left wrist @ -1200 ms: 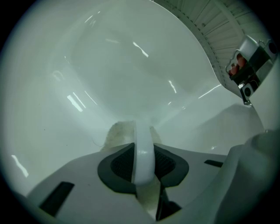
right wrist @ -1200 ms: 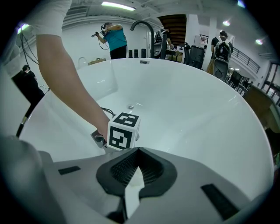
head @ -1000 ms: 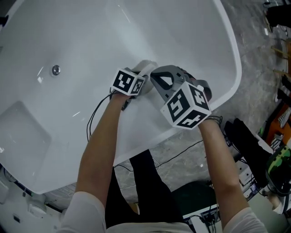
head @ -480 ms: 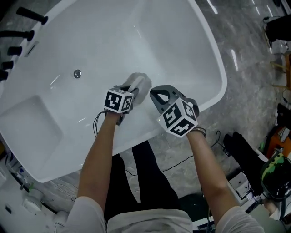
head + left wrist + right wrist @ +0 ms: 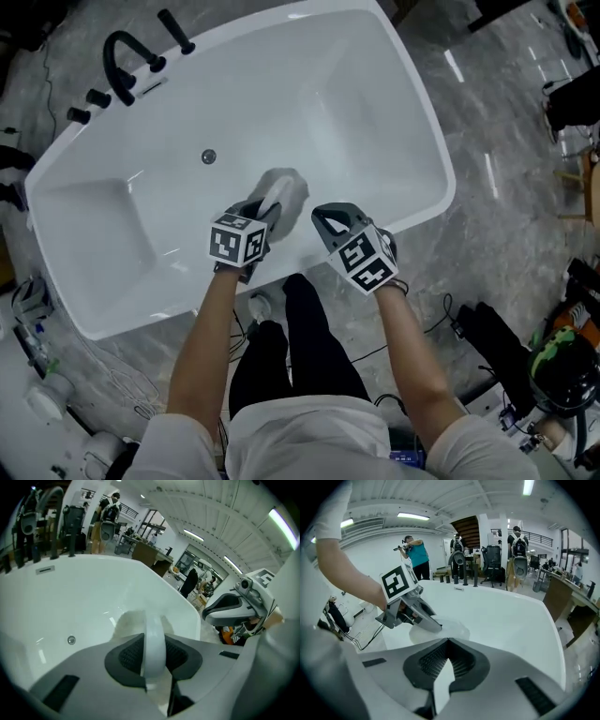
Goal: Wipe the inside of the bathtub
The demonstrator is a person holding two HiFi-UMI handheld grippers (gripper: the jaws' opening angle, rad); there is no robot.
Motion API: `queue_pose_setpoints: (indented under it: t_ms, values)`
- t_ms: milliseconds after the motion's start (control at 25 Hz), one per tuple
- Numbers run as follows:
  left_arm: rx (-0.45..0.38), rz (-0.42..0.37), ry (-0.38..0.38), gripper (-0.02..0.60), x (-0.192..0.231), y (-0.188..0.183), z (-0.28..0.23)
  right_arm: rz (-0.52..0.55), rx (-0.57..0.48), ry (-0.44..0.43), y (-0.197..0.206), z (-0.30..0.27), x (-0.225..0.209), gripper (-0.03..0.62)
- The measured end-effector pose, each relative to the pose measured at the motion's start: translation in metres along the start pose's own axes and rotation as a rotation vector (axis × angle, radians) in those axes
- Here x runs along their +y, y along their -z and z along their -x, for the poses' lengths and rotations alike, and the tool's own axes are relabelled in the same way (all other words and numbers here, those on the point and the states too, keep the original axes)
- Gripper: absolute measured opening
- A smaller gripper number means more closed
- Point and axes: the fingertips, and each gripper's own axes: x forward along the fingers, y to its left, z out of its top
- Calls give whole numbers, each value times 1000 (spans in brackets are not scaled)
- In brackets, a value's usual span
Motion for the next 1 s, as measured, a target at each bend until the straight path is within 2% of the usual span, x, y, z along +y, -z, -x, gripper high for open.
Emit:
queue_pose_setpoints:
  t_ms: [320, 560, 760, 1000]
  values:
    - [-108, 5, -42, 95, -29, 42, 157, -3, -70, 38, -45, 61, 103, 20]
    - [-218, -14, -71, 95, -59, 72, 260, -25, -173, 70, -71, 108, 174, 20]
    - [-292, 4, -101, 95, -74, 109, 330, -95, -247, 97, -84, 137, 224, 19]
    - [-395, 16, -133, 95, -81, 143, 393, -48, -283, 136, -94, 163, 275, 20]
